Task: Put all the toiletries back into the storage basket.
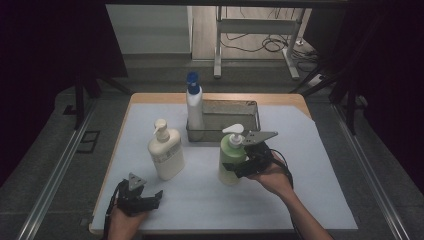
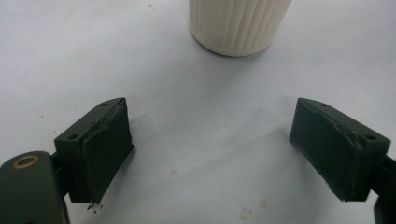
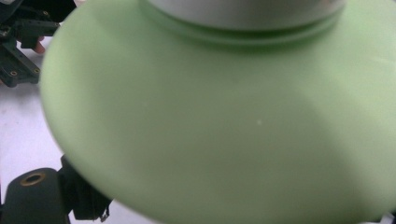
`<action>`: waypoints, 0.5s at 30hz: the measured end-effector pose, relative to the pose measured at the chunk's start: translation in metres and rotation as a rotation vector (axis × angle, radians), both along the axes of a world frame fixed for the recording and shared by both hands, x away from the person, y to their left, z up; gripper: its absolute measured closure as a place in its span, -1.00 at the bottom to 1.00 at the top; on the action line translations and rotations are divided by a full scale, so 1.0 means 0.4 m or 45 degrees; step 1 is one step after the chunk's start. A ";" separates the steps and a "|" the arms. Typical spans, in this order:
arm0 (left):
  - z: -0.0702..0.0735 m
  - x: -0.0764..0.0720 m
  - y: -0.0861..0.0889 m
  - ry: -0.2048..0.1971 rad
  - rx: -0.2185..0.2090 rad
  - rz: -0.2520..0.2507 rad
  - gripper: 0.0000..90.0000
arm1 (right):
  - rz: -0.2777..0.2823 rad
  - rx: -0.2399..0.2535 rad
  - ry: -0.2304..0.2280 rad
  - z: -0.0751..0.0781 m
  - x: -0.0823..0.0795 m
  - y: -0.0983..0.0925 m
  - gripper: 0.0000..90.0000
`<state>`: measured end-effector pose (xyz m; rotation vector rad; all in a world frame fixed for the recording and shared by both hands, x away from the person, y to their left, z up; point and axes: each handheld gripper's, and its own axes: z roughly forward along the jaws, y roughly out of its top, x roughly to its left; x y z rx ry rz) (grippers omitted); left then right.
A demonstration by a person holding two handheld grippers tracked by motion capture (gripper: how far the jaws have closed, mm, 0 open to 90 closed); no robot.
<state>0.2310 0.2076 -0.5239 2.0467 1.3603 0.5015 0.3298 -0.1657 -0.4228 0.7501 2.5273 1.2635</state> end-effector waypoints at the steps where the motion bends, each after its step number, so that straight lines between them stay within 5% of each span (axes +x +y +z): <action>1: 0.000 0.000 0.000 0.000 0.000 0.000 -0.73 | -0.004 -0.003 -0.002 0.001 -0.001 0.000 -0.75; 15: 0.000 0.000 0.000 0.000 0.000 -0.001 -0.73 | -0.035 -0.030 0.022 0.042 -0.006 0.005 -0.73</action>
